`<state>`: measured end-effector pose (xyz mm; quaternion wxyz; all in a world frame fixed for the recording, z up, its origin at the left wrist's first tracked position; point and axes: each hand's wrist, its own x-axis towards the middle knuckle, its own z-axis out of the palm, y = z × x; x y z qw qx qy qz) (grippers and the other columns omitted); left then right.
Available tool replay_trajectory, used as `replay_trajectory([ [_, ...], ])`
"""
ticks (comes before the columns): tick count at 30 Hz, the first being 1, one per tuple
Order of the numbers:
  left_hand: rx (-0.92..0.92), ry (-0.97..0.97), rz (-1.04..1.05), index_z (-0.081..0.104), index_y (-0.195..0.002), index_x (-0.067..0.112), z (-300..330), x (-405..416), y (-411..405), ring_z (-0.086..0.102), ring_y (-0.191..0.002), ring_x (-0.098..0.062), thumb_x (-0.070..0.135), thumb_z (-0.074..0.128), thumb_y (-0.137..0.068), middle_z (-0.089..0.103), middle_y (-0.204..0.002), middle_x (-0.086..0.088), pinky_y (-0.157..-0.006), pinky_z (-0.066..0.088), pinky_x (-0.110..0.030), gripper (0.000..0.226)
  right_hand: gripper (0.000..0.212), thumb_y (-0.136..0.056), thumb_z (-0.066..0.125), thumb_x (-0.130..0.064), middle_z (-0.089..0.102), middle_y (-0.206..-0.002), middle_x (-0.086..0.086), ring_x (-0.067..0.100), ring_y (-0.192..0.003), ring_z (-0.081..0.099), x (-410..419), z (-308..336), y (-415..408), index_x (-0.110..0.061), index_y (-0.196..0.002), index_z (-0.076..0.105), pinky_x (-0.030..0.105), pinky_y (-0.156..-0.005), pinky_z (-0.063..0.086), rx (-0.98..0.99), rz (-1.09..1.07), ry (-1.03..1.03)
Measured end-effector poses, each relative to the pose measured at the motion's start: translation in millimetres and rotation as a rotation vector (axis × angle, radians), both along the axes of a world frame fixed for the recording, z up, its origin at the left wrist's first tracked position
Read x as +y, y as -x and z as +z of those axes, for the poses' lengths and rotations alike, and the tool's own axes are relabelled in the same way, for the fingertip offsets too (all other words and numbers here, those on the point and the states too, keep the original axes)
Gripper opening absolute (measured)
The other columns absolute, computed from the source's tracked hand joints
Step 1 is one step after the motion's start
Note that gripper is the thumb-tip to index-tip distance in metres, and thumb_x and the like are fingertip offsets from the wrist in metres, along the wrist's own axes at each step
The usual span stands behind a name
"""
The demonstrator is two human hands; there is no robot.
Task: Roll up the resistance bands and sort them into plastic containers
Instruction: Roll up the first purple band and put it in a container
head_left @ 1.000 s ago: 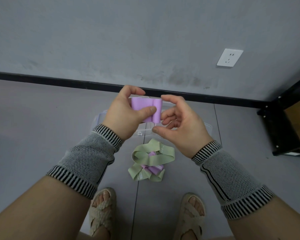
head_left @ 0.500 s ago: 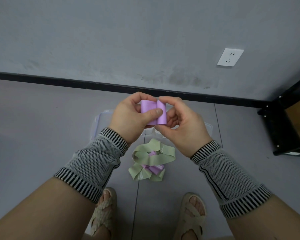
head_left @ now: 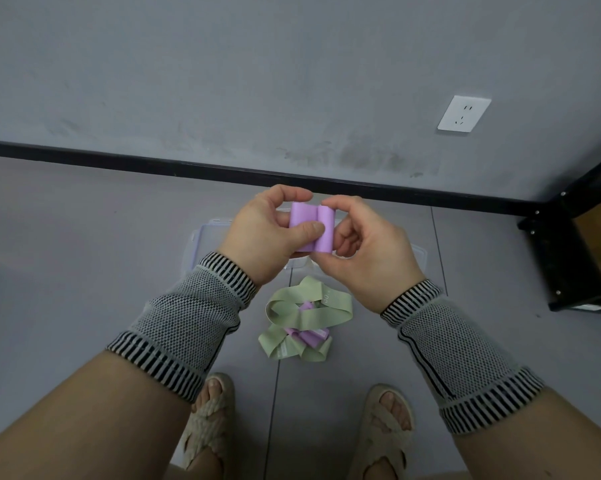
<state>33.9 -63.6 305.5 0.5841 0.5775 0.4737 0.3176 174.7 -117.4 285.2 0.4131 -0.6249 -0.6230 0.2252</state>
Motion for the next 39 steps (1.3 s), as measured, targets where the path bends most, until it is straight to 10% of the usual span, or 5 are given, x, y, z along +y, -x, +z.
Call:
replay_trajectory([
  [8, 0.166, -0.123, 0.038, 0.063, -0.094, 0.022, -4.0, -3.3, -6.2, 0.071, -0.077, -0.019, 0.011, 0.074, -0.077, 0.073, -0.081, -0.004, -0.075, 0.059, -0.038, 0.023, 0.043, -0.075, 0.075, -0.021, 0.047, -0.061, -0.015, -0.003, -0.059, 0.05, 3.7, -1.8, 9.3, -0.024, -0.114, 0.057, 0.01, -0.057, 0.041, -0.171, -0.03, -0.015],
  [15, -0.159, 0.245, -0.007, 0.057, -0.114, 0.005, 1.9, 1.7, 2.1, 0.065, -0.078, -0.026, 0.001, 0.063, -0.084, 0.068, -0.09, -0.018, -0.072, 0.057, -0.035, 0.031, 0.06, -0.067, 0.084, -0.018, 0.056, -0.063, -0.012, 0.004, -0.06, 0.054, 2.3, 0.0, -1.0, -0.046, -0.109, 0.052, 0.024, -0.067, 0.051, 0.162, 0.067, 0.076],
  [25, 0.083, 0.07, 0.046, 0.062, -0.106, 0.002, -0.1, 3.1, -0.6, 0.07, -0.08, -0.031, 0.004, 0.074, -0.076, 0.072, -0.086, -0.018, -0.076, 0.058, -0.039, 0.032, 0.052, -0.069, 0.083, -0.021, 0.057, -0.064, -0.007, 0.004, -0.061, 0.055, 1.1, 0.4, 2.0, -0.032, -0.112, 0.056, 0.027, -0.069, 0.052, -0.016, -0.002, 0.088],
  [31, -0.082, 0.248, 0.025, 0.062, -0.103, 0.003, 3.0, 3.1, 2.2, 0.067, -0.069, -0.019, 0.0, 0.068, -0.079, 0.07, -0.084, -0.015, -0.068, 0.059, -0.028, 0.025, 0.062, -0.065, 0.085, -0.019, 0.054, -0.066, -0.009, 0.005, -0.06, 0.052, 3.4, -3.8, -2.9, -0.051, -0.105, 0.05, 0.026, -0.068, 0.05, 0.189, 0.068, 0.125],
  [39, -0.161, 0.36, 0.034, 0.061, -0.102, 0.008, 1.0, 7.8, 9.1, 0.065, -0.058, -0.009, 0.002, 0.058, -0.088, 0.068, -0.075, -0.005, -0.053, 0.054, -0.018, 0.016, 0.051, -0.068, 0.08, 0.0, 0.061, -0.062, -0.001, 0.008, -0.055, 0.054, 2.7, 2.9, -8.4, -0.024, -0.107, 0.06, 0.02, -0.062, 0.049, 0.508, 0.09, 0.202],
])
